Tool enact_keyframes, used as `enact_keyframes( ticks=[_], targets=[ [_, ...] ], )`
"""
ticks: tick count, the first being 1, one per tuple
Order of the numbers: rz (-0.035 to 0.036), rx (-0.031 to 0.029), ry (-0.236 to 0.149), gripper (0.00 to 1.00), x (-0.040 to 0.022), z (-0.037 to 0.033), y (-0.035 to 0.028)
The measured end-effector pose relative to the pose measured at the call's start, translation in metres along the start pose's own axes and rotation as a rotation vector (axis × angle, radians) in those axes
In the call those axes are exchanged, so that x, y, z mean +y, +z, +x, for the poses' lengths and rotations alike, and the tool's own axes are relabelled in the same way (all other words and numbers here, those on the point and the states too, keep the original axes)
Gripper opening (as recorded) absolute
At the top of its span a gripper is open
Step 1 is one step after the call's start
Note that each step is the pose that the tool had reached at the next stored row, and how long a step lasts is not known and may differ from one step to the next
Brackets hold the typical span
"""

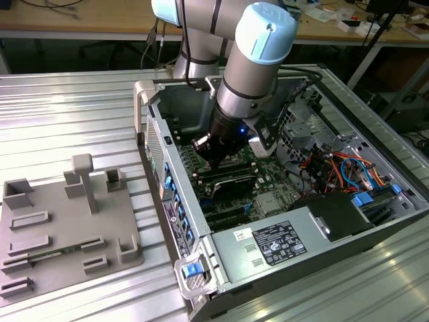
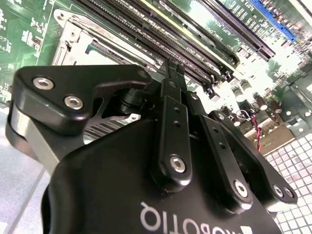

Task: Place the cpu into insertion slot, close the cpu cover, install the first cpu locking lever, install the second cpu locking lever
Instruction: 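Install the second cpu locking lever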

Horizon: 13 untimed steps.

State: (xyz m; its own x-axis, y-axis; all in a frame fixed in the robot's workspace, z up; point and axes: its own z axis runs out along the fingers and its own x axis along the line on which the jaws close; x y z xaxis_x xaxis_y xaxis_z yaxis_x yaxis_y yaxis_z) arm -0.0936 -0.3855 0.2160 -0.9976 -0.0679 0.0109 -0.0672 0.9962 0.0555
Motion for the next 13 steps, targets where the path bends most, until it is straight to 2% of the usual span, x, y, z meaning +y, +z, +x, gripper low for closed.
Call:
enact_keyframes(
  ticks=[2, 4, 7, 13],
  targets=[
    [-0.0090, -0.0007, 0.000, 0.11, 0.0000, 0.0005, 0.0010],
    [-0.0217, -0.0016, 0.000, 0.11, 0.0000, 0.0011, 0.0024],
    [-0.0269, -0.0019, -0.001, 0.11, -0.0001, 0.0016, 0.0037],
    [-0.0316, -0.0022, 0.000, 0.11, -0.0002, 0.0022, 0.0062]
  ],
)
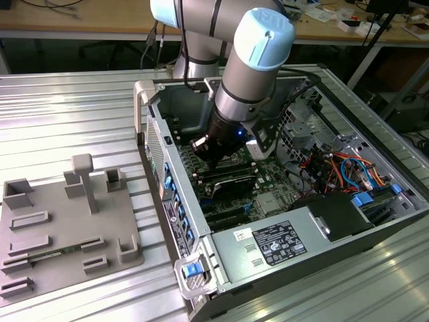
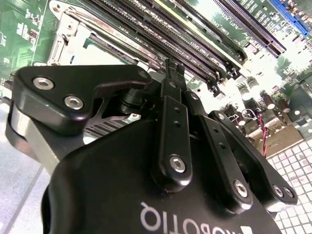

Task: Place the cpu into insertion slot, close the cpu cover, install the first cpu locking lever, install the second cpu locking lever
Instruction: 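Install the second cpu locking lever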

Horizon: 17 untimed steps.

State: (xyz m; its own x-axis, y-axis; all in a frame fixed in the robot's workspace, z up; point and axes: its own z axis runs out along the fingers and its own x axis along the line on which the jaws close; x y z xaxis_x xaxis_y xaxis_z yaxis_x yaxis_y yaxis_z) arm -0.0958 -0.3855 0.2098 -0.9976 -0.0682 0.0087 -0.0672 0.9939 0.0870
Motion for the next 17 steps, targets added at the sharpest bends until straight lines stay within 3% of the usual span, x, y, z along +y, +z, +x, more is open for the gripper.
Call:
enact_keyframes(
  ticks=[13, 17],
  targets=[
    [-0.0172, -0.0011, 0.000, 0.11, -0.0004, 0.0000, 0.0046],
    [-0.0184, -0.0010, 0.000, 0.11, 0.0000, -0.0001, 0.0054]
  ],
)
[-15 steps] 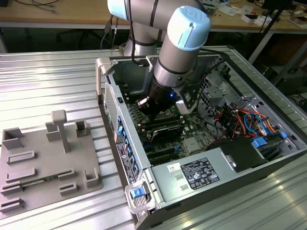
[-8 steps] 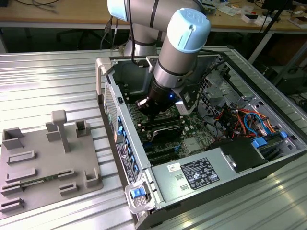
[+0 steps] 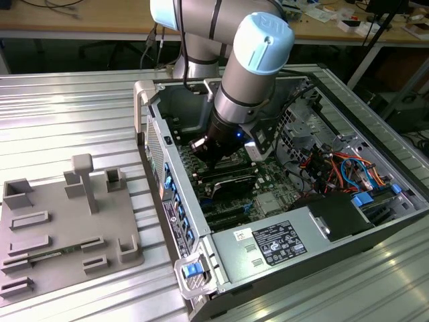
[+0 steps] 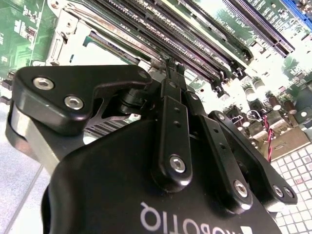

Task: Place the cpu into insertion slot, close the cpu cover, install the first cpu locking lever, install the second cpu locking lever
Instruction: 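Install the second cpu locking lever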

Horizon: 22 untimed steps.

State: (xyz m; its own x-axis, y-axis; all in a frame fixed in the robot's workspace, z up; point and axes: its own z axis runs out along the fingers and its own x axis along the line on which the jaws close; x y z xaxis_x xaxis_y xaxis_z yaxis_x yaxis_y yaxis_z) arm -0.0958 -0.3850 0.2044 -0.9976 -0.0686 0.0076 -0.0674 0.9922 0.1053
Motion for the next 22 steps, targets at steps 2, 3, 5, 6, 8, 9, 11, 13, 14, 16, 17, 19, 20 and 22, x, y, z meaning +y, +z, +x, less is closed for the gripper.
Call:
enact_keyframes(
  ticks=[2, 3, 5, 6, 8, 9, 11, 13, 14, 16, 17, 19, 20, 22],
  targets=[
    [-0.0005, -0.0004, 0.000, 0.11, 0.0007, 0.0000, 0.0006],
    [-0.0011, -0.0004, 0.000, 0.11, 0.0009, 0.0000, 0.0008],
    [-0.0015, -0.0008, 0.000, 0.11, 0.0011, -0.0002, 0.0017],
    [-0.0009, -0.0004, 0.000, 0.11, 0.0011, -0.0001, 0.0017],
    [0.0001, -0.0001, 0.000, 0.11, 0.0014, -0.0001, 0.0019],
    [0.0066, 0.0003, 0.000, 0.11, 0.0016, 0.0000, 0.0020],
    [0.0620, 0.0042, 0.001, 0.11, 0.0024, -0.0001, 0.0019],
    [0.0821, 0.0054, 0.001, 0.11, 0.0036, -0.0002, 0.0014],
    [0.0822, 0.0053, 0.001, 0.11, 0.0037, -0.0003, 0.0013],
    [0.0824, 0.0053, 0.001, 0.11, 0.0039, -0.0002, 0.0013],
    [0.0825, 0.0054, 0.001, 0.11, 0.0043, -0.0001, 0.0013],
    [0.0792, 0.0053, 0.001, 0.11, 0.0046, 0.0000, 0.0013],
    [0.0758, 0.0050, 0.001, 0.11, 0.0049, 0.0000, 0.0014],
    [0.0703, 0.0045, 0.001, 0.11, 0.0054, 0.0001, 0.0015]
  ],
)
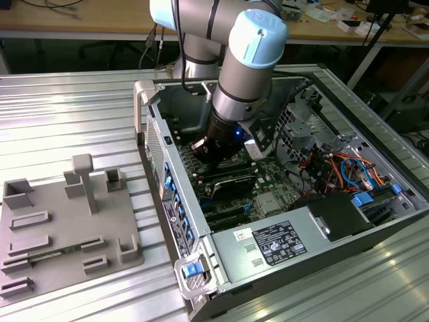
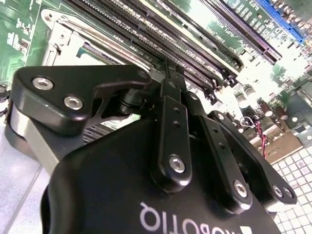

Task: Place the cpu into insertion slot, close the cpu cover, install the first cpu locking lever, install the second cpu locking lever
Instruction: 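Install the second cpu locking lever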

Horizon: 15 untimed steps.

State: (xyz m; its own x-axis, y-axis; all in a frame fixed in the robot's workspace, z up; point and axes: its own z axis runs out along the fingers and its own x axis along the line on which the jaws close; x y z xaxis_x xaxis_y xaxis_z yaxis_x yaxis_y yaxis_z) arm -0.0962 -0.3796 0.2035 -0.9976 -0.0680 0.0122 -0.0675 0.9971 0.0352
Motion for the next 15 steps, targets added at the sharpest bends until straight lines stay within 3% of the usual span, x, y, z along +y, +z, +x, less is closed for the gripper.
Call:
enact_keyframes(
  ticks=[5, 15],
  targets=[
    [-0.0162, -0.0013, -0.001, 0.11, 0.0017, 0.0033, 0.0004],
    [-0.0160, -0.0012, -0.001, 0.11, 0.0045, 0.0043, 0.0015]
  ],
)
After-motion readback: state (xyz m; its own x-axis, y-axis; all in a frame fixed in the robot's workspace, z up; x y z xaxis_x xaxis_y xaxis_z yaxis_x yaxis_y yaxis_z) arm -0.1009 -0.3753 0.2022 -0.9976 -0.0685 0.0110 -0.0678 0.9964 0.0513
